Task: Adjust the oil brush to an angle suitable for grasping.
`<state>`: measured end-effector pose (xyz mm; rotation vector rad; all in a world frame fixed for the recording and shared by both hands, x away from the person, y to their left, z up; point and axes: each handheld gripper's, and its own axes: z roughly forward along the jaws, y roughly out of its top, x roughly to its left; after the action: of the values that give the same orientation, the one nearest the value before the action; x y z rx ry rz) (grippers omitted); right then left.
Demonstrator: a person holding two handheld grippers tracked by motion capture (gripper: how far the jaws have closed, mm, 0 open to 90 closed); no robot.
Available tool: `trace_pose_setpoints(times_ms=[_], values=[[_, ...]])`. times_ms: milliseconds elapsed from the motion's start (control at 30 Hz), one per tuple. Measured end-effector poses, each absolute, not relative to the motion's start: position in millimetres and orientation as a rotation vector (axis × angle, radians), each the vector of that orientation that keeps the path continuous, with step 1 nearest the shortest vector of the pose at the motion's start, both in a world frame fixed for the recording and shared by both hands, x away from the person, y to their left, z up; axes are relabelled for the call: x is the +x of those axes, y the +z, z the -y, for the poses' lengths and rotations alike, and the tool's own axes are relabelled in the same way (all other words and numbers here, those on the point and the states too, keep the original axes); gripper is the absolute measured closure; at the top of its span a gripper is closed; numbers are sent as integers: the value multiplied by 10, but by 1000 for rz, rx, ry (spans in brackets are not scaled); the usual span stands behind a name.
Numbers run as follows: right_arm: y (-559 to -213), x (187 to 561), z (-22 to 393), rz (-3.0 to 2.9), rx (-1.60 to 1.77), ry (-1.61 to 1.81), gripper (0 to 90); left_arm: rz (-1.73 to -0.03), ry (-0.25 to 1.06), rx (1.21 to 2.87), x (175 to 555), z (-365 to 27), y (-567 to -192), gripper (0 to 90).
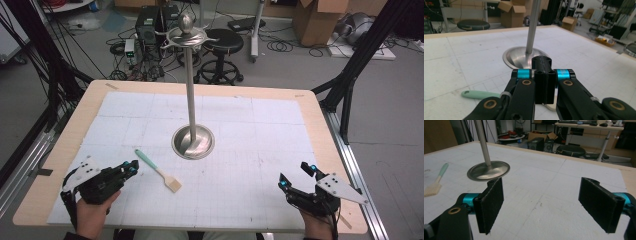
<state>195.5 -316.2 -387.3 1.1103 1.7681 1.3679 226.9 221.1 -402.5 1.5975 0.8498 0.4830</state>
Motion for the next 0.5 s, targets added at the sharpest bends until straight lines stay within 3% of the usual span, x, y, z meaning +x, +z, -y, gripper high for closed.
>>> trace_pose_setpoints(times_ms=[500], values=[[-3885,1975,3150,-1787,1103,1367,190,-939,411,1707,2664,-1523,-4245,897]])
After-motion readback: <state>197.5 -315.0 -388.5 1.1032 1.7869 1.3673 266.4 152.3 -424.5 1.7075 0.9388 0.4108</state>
